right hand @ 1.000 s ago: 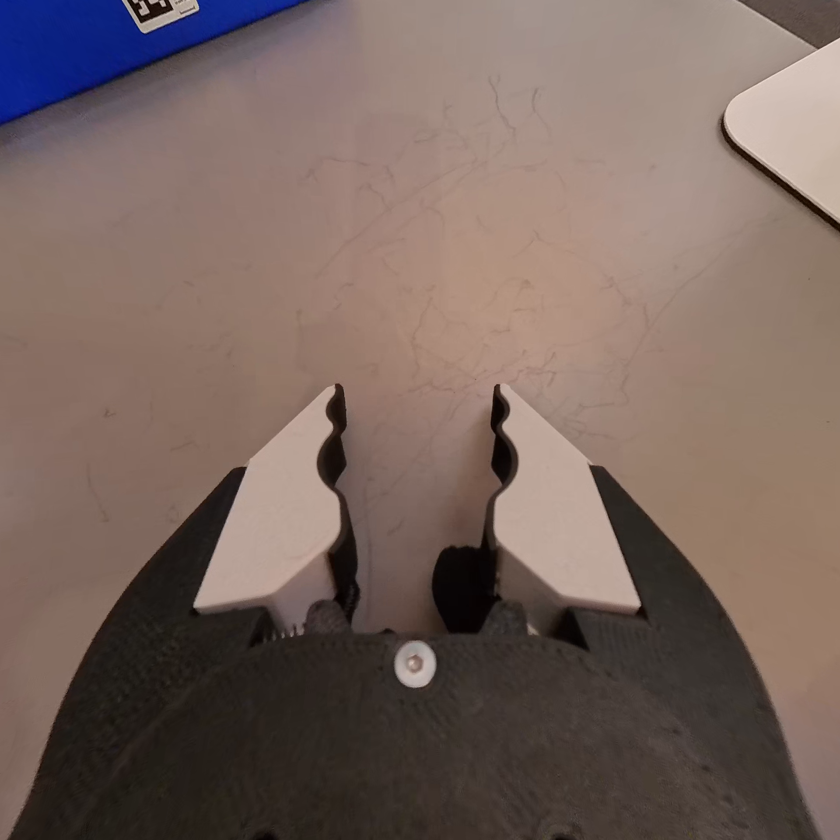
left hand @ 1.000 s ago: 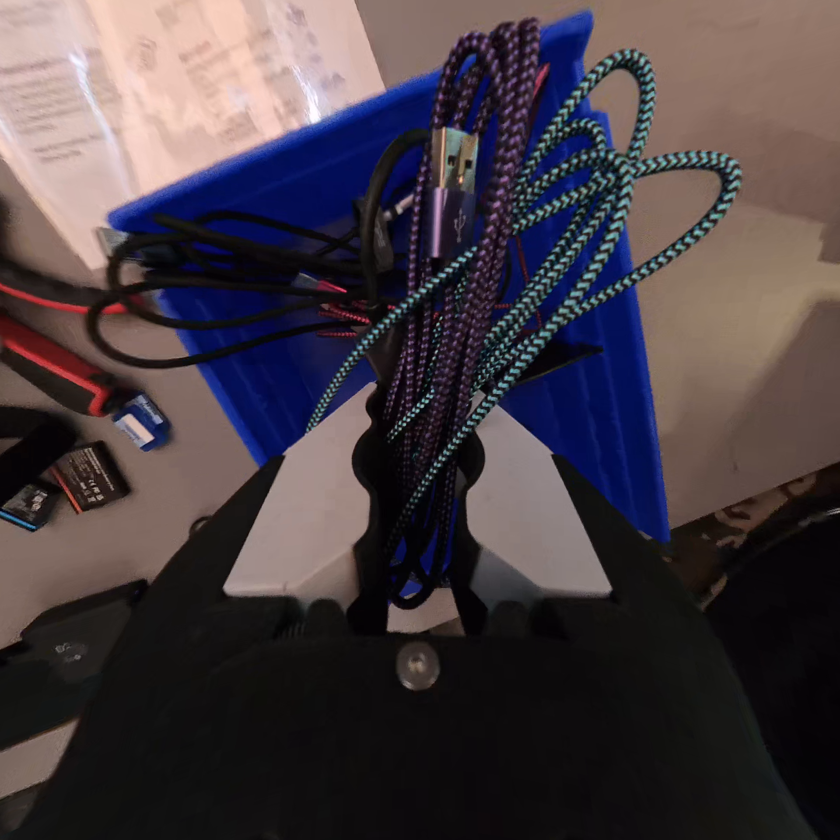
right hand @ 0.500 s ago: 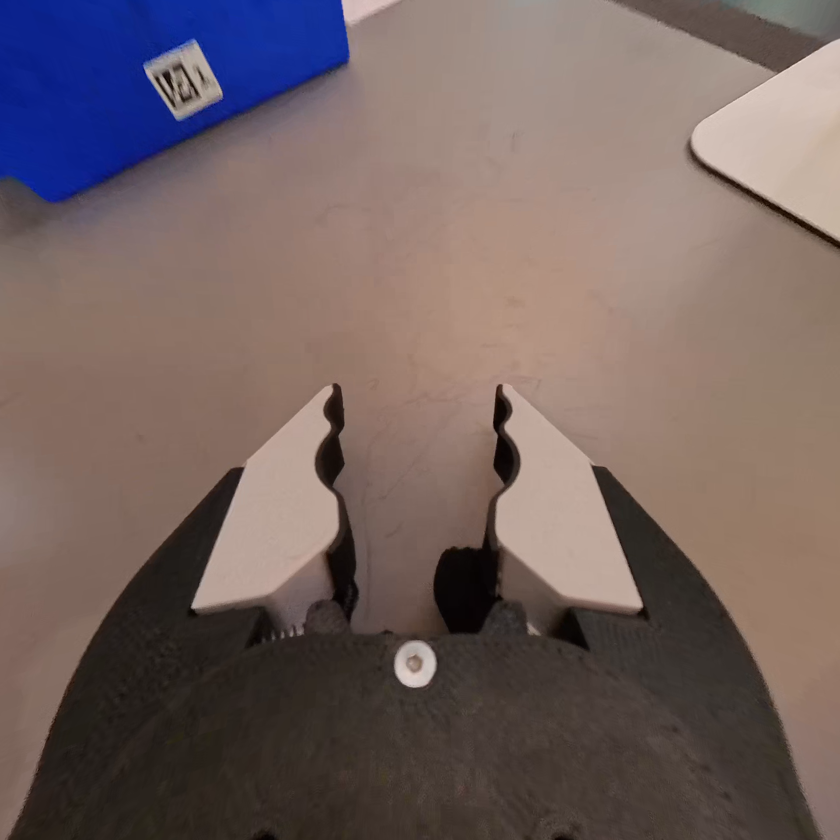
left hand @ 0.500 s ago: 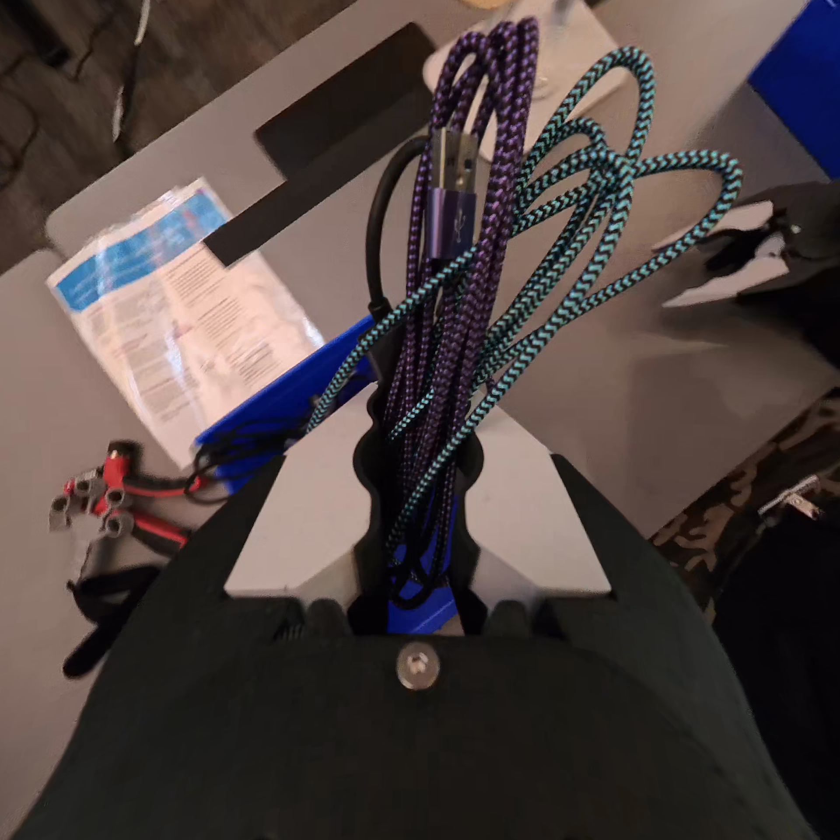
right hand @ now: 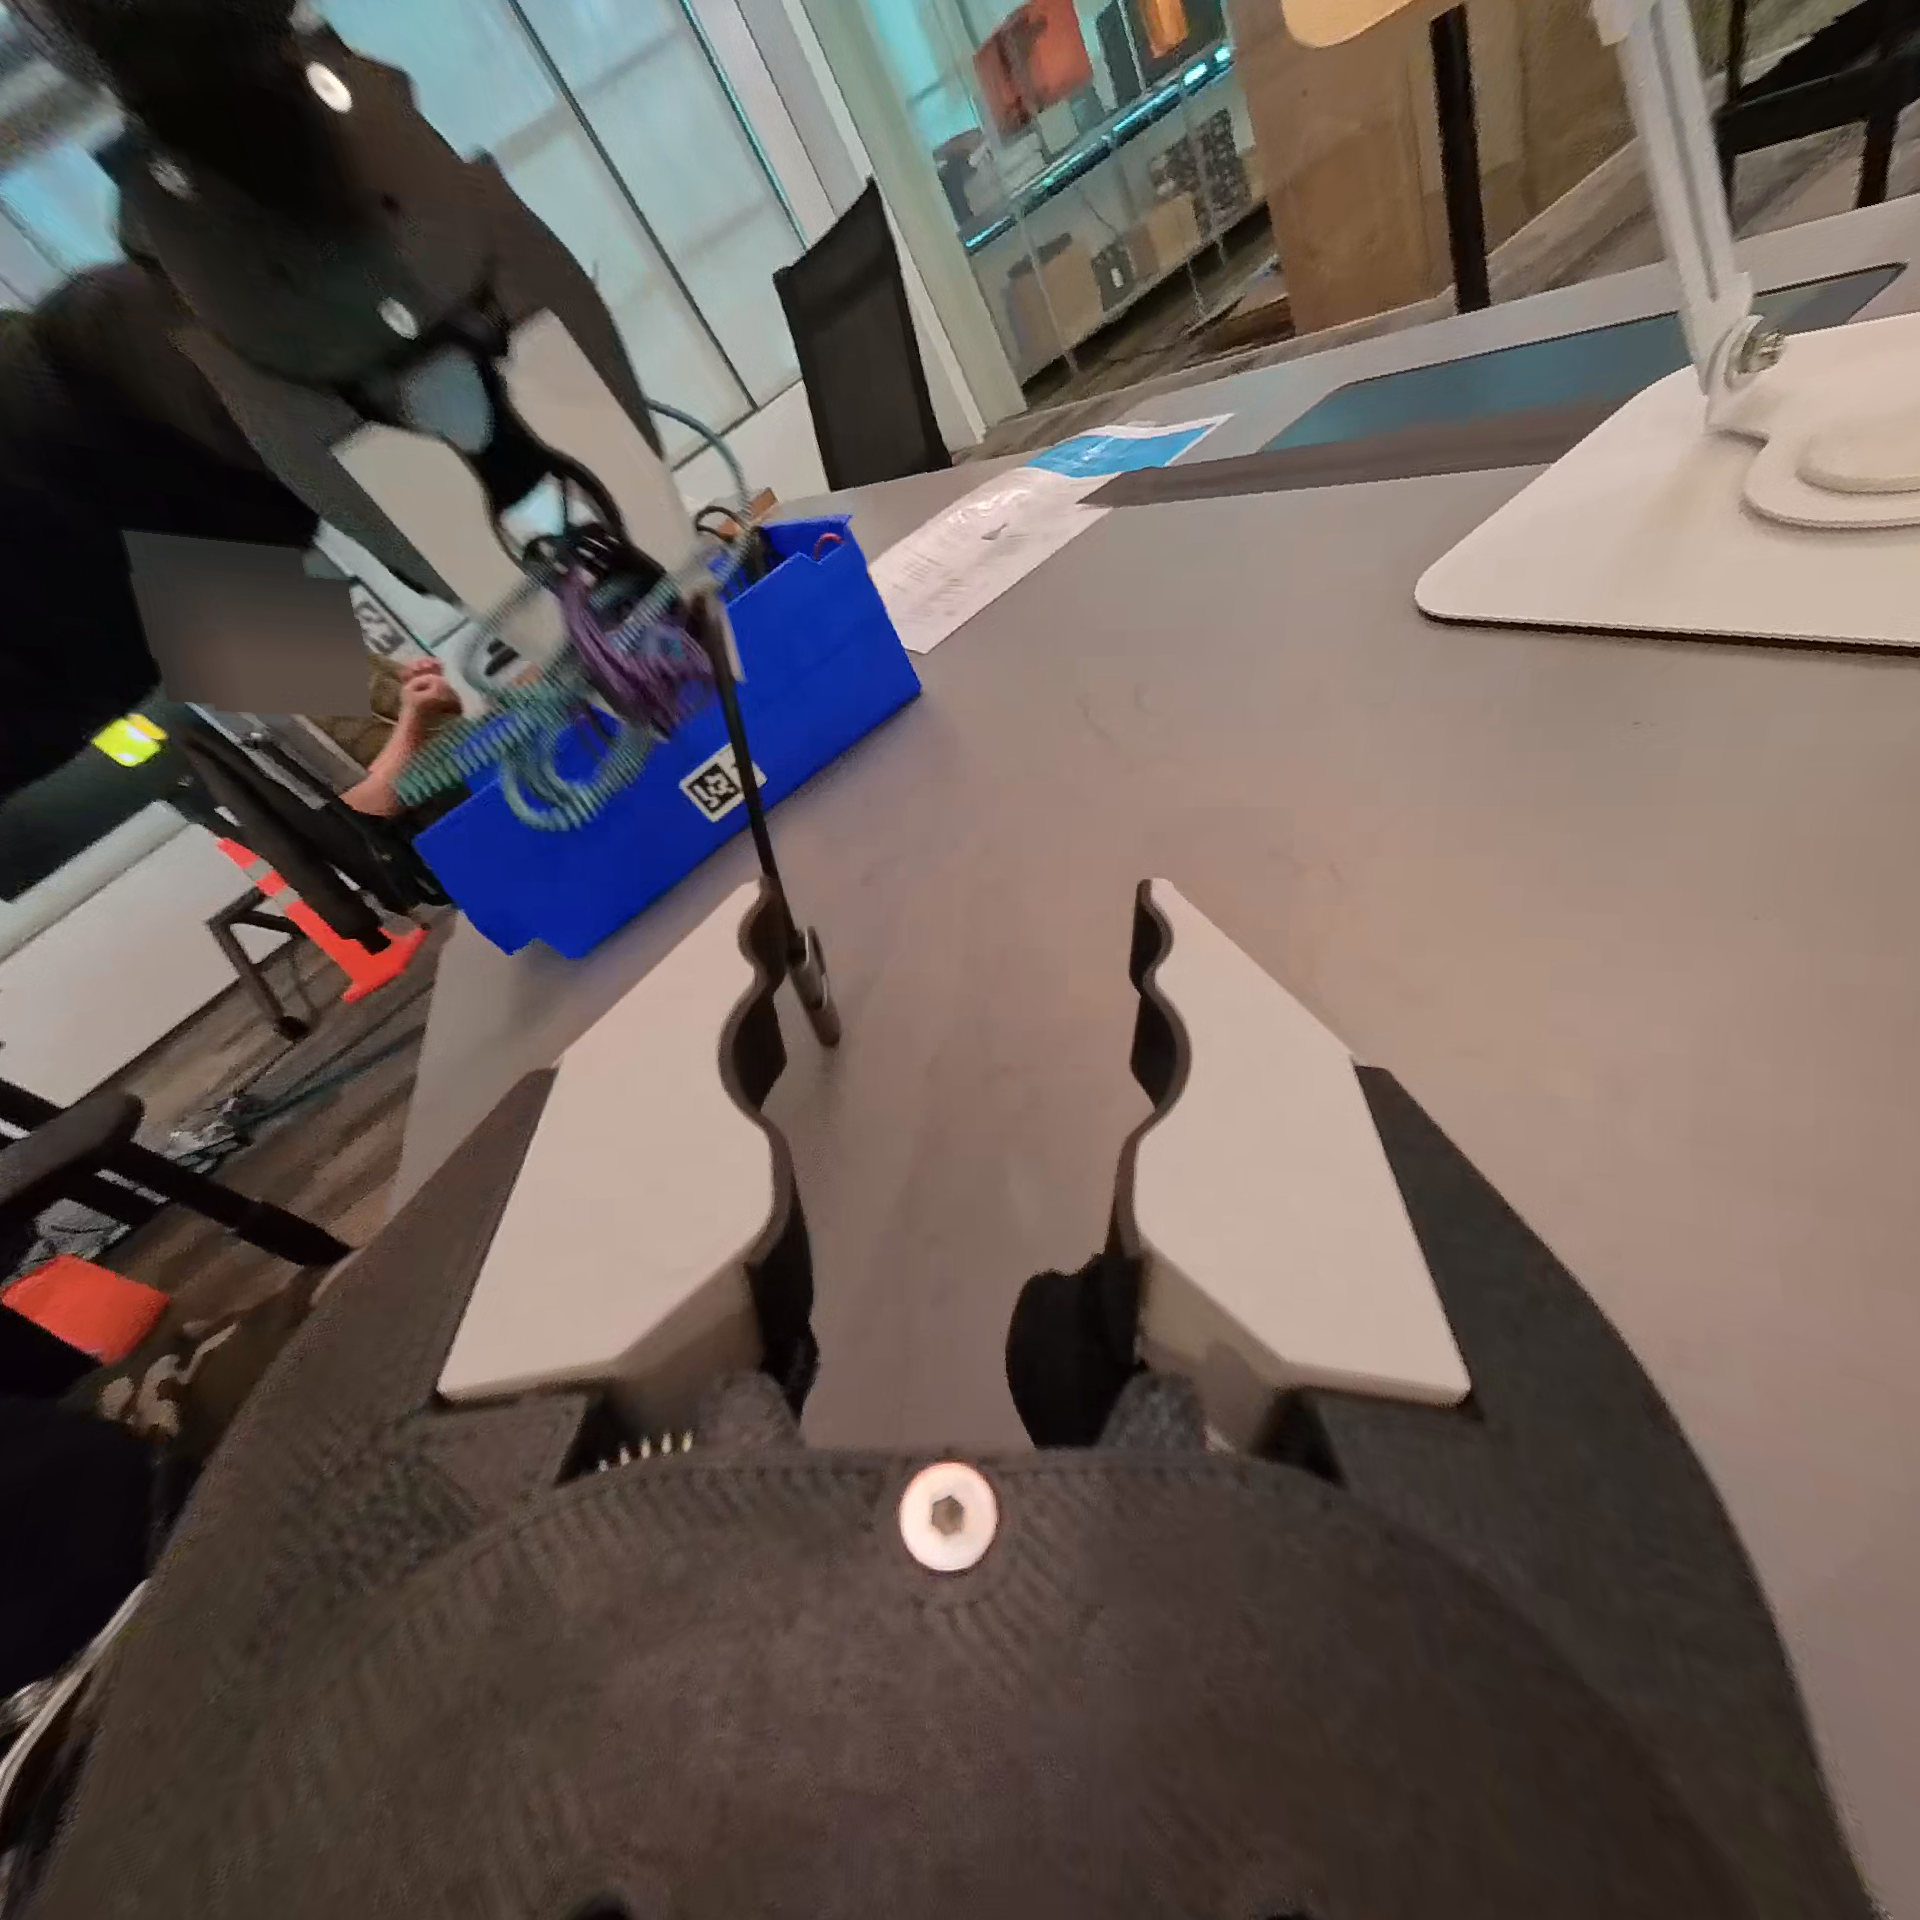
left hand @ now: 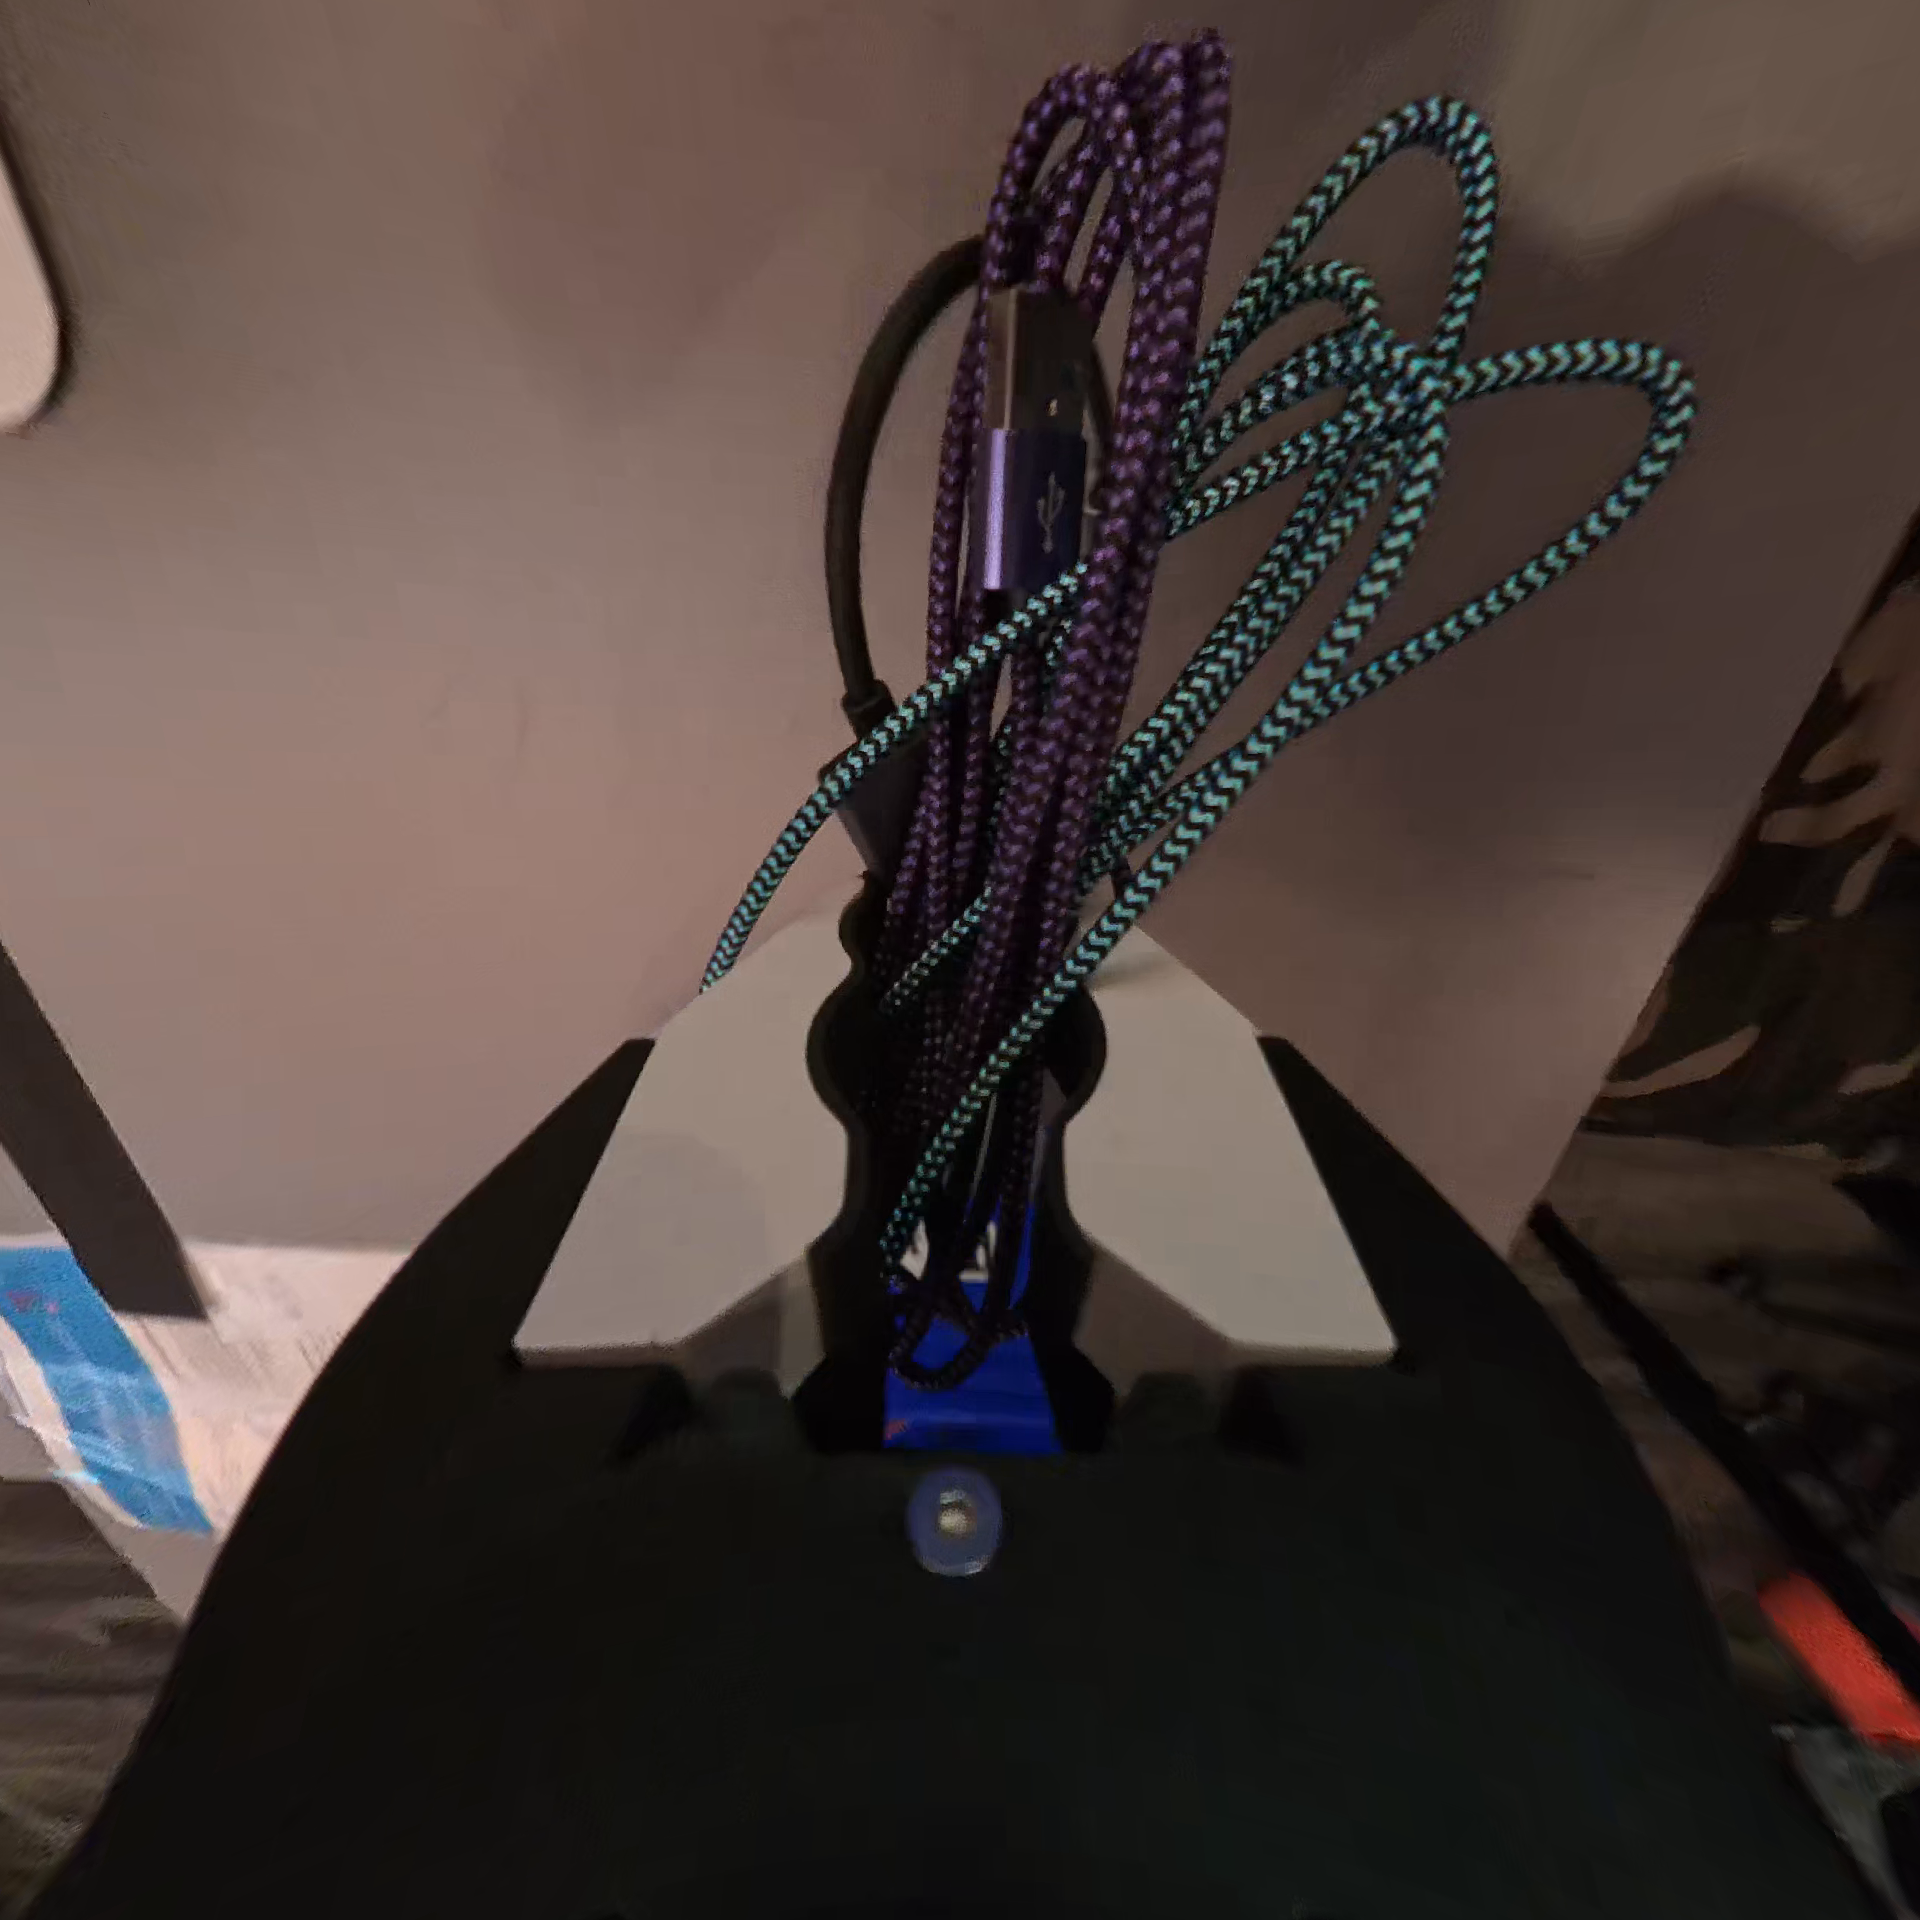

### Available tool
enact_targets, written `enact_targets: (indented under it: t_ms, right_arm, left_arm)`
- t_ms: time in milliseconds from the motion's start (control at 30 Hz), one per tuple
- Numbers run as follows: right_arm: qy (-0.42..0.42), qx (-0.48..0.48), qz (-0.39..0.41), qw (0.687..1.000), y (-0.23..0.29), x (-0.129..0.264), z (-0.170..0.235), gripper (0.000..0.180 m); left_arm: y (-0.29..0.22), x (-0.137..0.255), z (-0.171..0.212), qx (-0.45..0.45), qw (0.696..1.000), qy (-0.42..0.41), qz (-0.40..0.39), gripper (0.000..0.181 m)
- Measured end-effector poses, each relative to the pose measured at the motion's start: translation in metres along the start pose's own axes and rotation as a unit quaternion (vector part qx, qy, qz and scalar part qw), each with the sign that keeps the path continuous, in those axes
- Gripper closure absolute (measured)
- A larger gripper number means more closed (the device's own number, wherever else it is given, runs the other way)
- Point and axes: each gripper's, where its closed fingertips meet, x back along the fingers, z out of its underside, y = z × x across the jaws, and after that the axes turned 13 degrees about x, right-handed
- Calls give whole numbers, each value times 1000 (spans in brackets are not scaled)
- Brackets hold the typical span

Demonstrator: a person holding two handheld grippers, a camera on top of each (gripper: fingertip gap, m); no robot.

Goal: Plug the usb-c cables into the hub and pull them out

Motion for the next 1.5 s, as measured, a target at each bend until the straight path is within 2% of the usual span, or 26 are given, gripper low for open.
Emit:
enact_targets:
  t_ms: [267, 433, 533, 700, 833, 933, 1033, 1167, 1300, 1433, 1500]
  right_arm:
    - [31, -9, -48, 998, 12, -6, 9, 115]
    - [64, 8, -57, 996, 18, -12, 20, 116]
    - [71, 12, -57, 996, 19, -13, 22, 115]
    - [67, 3, -58, 996, 18, -12, 21, 116]
    - [81, 14, -56, 995, 20, -14, 25, 116]
    - [89, 32, -57, 994, 24, -15, 27, 116]
    - [109, 65, -66, 990, 33, -18, 34, 113]
    - [166, 118, -64, 977, 51, -28, 48, 97]
    - [233, 196, -67, 950, 75, -52, 63, 86]
    - [277, 273, -60, 920, 85, -71, 74, 101]
    - [292, 300, -53, 907, 81, -78, 76, 110]
  left_arm:
    - [-30, -62, -25, -154, 986, 66, 19, 156]
    - [-39, -97, -29, -196, 973, 118, 15, 154]
    - [-40, -101, -34, -197, 974, 111, 9, 147]
    - [-26, -73, -34, -111, 992, 52, 14, 129]
    - [-16, -50, -13, -31, 999, 16, 12, 117]
    - [-15, -36, 5, 35, 999, -13, -2, 123]
    - [-26, -38, 24, 86, 996, -34, -11, 124]
    - [-37, -52, 47, 129, 990, -31, -35, 126]
    - [-44, -53, 45, 170, 983, -70, -20, 122]
    - [-44, -34, 40, 212, 968, -130, 25, 120]
    - [-43, -25, 44, 225, 963, -146, 22, 122]
